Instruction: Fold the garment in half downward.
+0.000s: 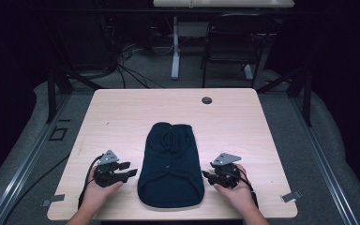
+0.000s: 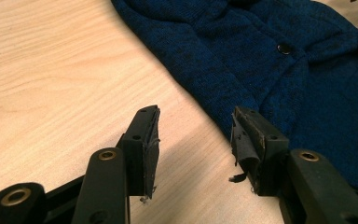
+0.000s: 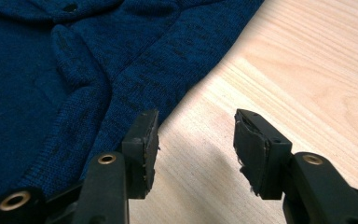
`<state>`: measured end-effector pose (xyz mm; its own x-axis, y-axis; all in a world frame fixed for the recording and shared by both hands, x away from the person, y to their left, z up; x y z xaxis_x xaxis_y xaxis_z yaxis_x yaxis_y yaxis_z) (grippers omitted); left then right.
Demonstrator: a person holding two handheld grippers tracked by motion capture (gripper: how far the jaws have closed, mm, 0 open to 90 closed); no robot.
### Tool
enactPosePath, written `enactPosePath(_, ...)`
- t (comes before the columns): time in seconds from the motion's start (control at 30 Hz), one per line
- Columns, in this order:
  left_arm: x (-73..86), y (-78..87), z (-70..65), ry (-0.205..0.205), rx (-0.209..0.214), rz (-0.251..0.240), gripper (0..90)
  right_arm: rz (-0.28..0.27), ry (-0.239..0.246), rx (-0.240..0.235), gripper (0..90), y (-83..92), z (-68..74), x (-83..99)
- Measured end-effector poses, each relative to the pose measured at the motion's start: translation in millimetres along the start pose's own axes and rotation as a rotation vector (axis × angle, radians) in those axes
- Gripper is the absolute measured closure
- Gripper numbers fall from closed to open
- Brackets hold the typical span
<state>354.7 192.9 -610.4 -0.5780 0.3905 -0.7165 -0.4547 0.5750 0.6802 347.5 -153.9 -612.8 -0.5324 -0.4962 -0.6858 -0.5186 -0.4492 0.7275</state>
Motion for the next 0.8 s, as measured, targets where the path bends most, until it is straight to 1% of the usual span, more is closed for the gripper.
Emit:
enactPosePath(0.03,0.3,-0.2,0.0,-0.009,-0.004,0.007,51.8,0.002,-0.003,-0.004,49.9,0.1,0.1,0.0)
enactPosePath(0.13,0.4,-0.3,-1.2,-0.007,0.000,0.003,51.8,0.004,-0.006,-0.005,50.5,0.2,-0.4,-0.3)
enactPosePath(0.17,-0.1,-0.1,-0.9,-0.017,0.000,-0.001,51.8,0.009,-0.008,-0.006,50.9,0.4,-0.8,-0.3)
enactPosePath(0.2,-0.9,0.8,-1.3,-0.018,0.004,-0.006,51.9,0.009,-0.025,-0.018,51.9,0.7,-1.0,-0.7)
enactPosePath(0.27,-1.1,1.2,-1.7,-0.015,0.009,-0.006,52.1,0.009,-0.027,-0.027,54.0,1.1,-1.2,-1.4)
enactPosePath(0.3,-1.7,0.6,-1.7,-0.013,0.012,-0.008,52.5,0.015,-0.015,-0.031,54.9,1.4,-1.3,-1.7)
enactPosePath(0.33,-1.8,-0.2,-2.6,0.002,0.018,-0.008,53.1,0.014,-0.015,-0.032,55.6,0.7,-0.8,-2.3)
enactPosePath(0.37,-1.8,-0.2,-2.6,0.002,0.018,-0.008,53.4,0.016,-0.009,-0.030,56.6,0.9,-0.7,-2.7)
enactPosePath(0.4,-2.9,-1.4,-2.5,-0.004,0.020,0.000,53.7,0.022,-0.002,-0.037,57.0,1.2,-0.8,-3.2)
enactPosePath(0.43,-3.8,-2.1,-1.9,-0.018,0.019,0.005,54.0,0.024,-0.007,-0.045,57.1,1.0,0.1,-4.0)
enactPosePath(0.47,-4.8,-2.7,-1.5,-0.022,0.014,0.010,54.1,0.024,0.000,-0.041,57.5,1.2,0.6,-5.3)
enactPosePath(0.5,-5.9,-3.2,-1.5,-0.019,0.015,0.014,54.2,0.022,0.009,-0.043,57.6,1.3,1.3,-7.2)
enactPosePath(0.57,-7.3,-4.0,-1.4,-0.016,0.015,0.016,54.2,0.021,0.012,-0.047,57.6,1.7,2.4,-9.2)
enactPosePath(0.6,-9.0,-4.6,-0.9,-0.016,0.017,0.015,54.2,0.024,0.025,-0.047,57.5,1.9,3.2,-11.4)
enactPosePath(0.63,-12.4,-5.9,-0.1,0.010,0.029,0.016,54.2,0.013,0.041,-0.031,56.9,2.3,4.5,-16.5)
enactPosePath(0.7,-14.5,-6.4,0.6,0.010,0.033,0.016,54.4,0.015,0.041,-0.036,57.0,2.7,4.9,-19.0)
enactPosePath(0.73,-16.8,-6.5,0.6,0.015,0.035,0.014,55.4,0.015,0.057,-0.039,57.2,2.7,5.1,-24.6)
enactPosePath(0.77,-19.0,-6.7,0.6,0.014,0.035,0.016,55.6,0.016,0.061,-0.030,59.7,3.0,5.0,-27.3)
enactPosePath(0.8,-21.8,-7.4,0.2,0.011,0.035,0.018,55.7,0.016,0.068,-0.034,61.4,3.7,4.6,-30.9)
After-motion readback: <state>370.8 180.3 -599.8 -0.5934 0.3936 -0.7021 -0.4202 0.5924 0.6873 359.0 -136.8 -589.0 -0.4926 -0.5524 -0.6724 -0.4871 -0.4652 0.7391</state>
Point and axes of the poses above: each handheld gripper's, and its own axes: y roughly backward along the jaws, x roughly out of its underside, z roughly to its left, the point moved 6 cm from there along -y, roughly forward along the jaws, and after that the axes turned 4 degrees about z, right-handed, at the moved point
